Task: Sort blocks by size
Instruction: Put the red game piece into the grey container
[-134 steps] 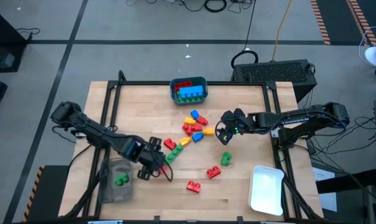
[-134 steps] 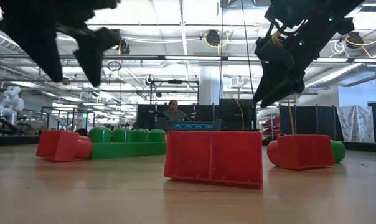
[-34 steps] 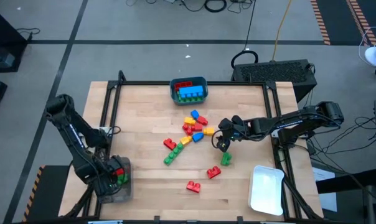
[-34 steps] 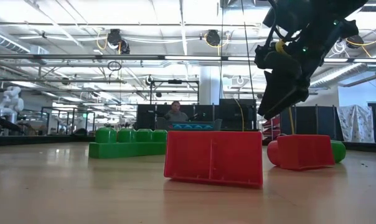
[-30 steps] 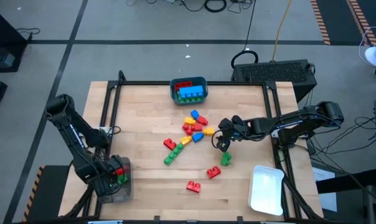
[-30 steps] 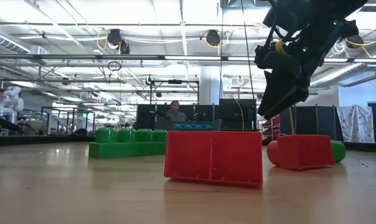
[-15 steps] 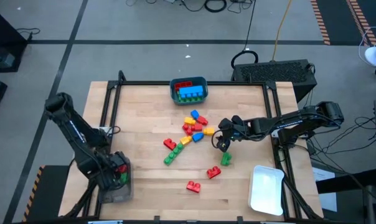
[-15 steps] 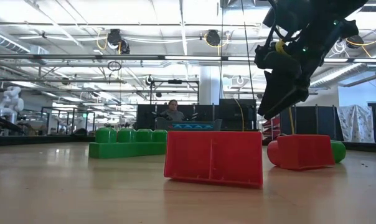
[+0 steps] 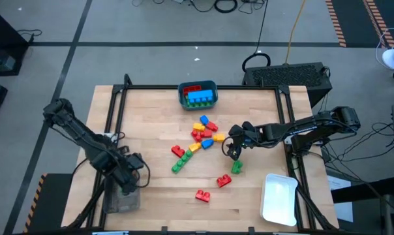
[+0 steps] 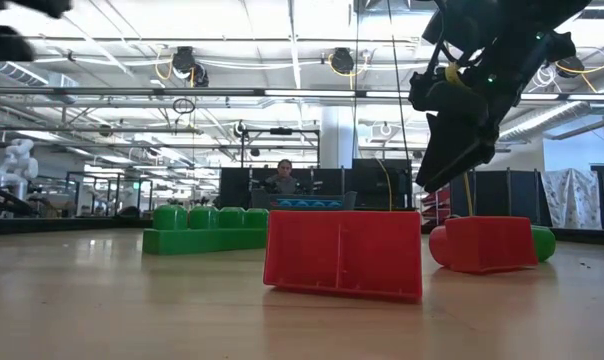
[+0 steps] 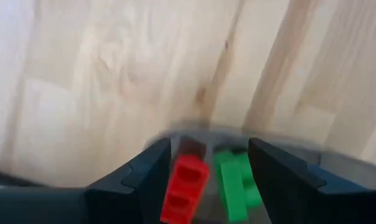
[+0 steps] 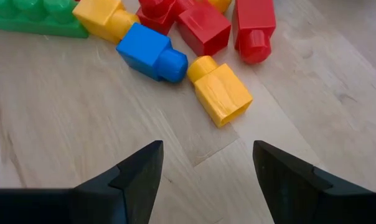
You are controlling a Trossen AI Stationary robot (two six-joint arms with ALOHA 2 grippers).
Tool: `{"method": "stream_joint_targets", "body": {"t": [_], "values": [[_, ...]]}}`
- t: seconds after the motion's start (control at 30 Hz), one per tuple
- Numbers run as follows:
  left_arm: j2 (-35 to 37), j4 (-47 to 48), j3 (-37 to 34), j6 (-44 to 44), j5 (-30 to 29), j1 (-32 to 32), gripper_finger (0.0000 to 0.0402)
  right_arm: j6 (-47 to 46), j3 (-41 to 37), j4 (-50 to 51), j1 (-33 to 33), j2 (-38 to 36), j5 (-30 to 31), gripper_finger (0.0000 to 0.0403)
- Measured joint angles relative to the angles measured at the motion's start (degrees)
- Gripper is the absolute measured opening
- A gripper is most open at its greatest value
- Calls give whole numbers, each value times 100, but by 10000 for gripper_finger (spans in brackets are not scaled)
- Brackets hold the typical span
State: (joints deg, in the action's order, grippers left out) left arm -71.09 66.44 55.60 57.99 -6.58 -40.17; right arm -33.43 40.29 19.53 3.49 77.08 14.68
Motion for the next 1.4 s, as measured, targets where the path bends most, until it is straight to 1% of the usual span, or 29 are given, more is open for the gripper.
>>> {"method": "stream_joint_targets", "body": {"t": [0.1, 0.4, 0.53, 0.67, 0.8, 0.9, 1.07, 1.4], "values": [[0, -91, 41, -505, -57, 388, 218, 30, -1, 0, 2, 0, 0, 238], [-2, -824, 43, -2269, -130, 1514, 218, 153, 0, 63, 2, 0, -2, 238], [-28, -1326, 32, -3101, -170, 1971, 218, 156, -2, 122, 2, 0, -2, 238], [-280, -1729, 24, -3982, -160, 2405, 218, 157, -2, 205, 0, -2, 0, 238], [-760, -2040, 22, -4780, 17, 2793, 218, 180, -2, 283, 0, -2, 0, 238], [-1095, -2293, 21, -5304, 28, 3008, 218, 228, -2, 320, 1, -2, 0, 238], [-1493, -2731, 17, -5940, 55, 3239, 218, 263, -2, 317, 1, -2, 0, 238], [-2132, -3338, 17, -6811, 186, 3536, 218, 264, -2, 319, 1, -2, 0, 238]]}}
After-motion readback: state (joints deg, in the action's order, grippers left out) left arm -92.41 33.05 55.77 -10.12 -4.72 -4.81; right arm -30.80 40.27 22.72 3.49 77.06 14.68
